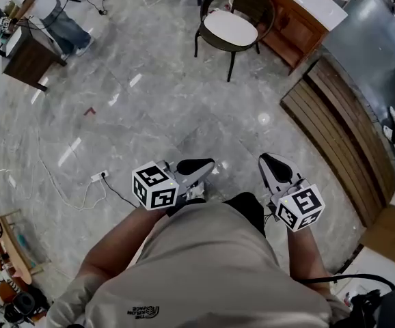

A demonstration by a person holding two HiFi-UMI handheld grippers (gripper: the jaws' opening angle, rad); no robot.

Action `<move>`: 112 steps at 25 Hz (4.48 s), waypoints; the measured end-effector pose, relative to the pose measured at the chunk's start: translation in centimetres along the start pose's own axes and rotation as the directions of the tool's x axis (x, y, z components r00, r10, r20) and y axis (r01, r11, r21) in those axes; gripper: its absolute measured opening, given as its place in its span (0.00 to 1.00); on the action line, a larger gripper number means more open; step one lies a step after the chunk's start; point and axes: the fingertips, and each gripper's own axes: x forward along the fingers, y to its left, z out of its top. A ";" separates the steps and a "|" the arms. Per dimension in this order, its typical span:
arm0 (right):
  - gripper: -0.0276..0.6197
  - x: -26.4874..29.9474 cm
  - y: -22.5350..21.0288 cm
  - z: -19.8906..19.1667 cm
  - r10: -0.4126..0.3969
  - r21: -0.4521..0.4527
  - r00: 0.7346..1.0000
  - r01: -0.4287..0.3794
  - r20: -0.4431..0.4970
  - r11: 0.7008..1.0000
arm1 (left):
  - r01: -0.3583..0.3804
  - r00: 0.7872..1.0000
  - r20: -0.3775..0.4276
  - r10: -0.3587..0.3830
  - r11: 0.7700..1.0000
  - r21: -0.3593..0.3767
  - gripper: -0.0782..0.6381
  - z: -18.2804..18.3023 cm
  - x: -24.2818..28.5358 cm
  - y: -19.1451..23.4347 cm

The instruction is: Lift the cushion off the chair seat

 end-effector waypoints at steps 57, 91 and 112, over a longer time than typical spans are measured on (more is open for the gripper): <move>0.30 49.9 -35.9 18.5 -0.001 0.087 0.982 0.017 -0.189 0.996 | -0.033 0.995 0.053 0.082 0.797 -0.603 0.27 26.6 24.3 61.5; 0.30 63.7 -57.7 6.0 0.238 0.197 0.902 -0.176 -0.361 0.965 | -0.314 0.892 -0.071 0.447 0.497 -0.809 0.48 12.7 47.8 93.3; 0.30 65.2 -59.1 3.1 0.274 0.295 0.889 -0.168 -0.366 0.941 | -0.321 0.860 -0.084 0.504 0.403 -0.857 0.49 12.4 49.5 96.0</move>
